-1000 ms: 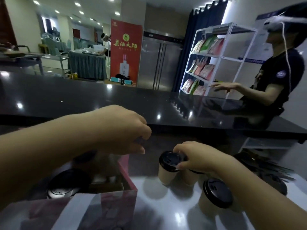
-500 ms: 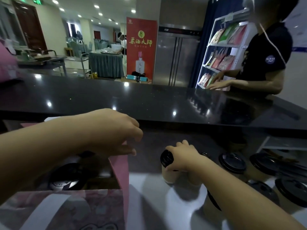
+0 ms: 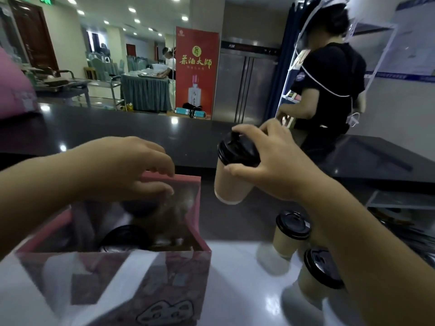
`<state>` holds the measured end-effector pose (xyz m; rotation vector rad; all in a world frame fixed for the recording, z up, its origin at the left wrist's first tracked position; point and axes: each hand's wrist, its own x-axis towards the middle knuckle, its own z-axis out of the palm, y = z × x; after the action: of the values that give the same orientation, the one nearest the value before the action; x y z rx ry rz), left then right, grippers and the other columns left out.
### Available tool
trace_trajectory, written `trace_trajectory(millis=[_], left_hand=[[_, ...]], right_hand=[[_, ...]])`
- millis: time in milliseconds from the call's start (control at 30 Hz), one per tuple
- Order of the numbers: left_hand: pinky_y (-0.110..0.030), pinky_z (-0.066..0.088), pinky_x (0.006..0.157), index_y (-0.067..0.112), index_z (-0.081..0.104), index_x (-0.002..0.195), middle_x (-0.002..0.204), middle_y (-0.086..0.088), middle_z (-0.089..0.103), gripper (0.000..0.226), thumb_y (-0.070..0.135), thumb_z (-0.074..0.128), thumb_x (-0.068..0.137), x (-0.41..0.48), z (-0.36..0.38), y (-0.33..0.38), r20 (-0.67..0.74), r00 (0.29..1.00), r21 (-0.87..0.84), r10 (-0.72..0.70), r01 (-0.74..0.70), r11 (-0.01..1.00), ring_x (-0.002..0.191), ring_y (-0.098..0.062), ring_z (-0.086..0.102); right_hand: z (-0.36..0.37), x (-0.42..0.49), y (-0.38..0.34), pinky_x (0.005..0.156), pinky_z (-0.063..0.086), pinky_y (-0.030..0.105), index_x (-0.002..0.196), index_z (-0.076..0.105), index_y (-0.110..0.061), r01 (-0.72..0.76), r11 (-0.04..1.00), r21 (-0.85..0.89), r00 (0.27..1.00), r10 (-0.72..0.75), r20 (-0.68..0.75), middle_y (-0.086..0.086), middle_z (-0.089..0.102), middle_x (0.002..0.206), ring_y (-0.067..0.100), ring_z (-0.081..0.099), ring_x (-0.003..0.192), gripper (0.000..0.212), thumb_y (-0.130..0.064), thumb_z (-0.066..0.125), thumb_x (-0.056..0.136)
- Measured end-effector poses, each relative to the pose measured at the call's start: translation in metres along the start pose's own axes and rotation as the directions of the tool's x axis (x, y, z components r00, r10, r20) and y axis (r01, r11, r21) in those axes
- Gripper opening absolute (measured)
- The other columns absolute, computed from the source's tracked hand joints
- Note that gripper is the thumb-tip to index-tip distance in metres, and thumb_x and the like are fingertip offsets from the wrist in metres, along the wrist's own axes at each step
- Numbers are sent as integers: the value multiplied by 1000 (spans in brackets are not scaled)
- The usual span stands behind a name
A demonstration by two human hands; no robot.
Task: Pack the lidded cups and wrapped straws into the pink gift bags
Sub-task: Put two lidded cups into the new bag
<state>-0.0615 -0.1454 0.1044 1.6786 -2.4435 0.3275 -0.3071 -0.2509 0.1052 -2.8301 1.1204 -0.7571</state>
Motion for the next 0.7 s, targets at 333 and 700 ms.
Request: trace_trajectory(millis=[333,700], left_hand=[[-25,49,71,40,62,97,98,16,60,31,59,52,75,-84,21,-50,40,975,-22,-218,219,975,82,1,51],[-33,-18,108,42,-18,139,145,21,-5,120,80,51,48,-108,66,-67,189,938,-2,-290,295,955,132,-2,-14]], right_hand=[[7,16,-94,91,42,32,121,42,-47,173,918,356,982,-187,7,-4,39,105,17,42,106,59,-59,60,67],[74,6,-100,85,46,22,125,34,-48,352,929,115,842,-368,394,-12,28,112,10,30,108,74,-53,69,59]])
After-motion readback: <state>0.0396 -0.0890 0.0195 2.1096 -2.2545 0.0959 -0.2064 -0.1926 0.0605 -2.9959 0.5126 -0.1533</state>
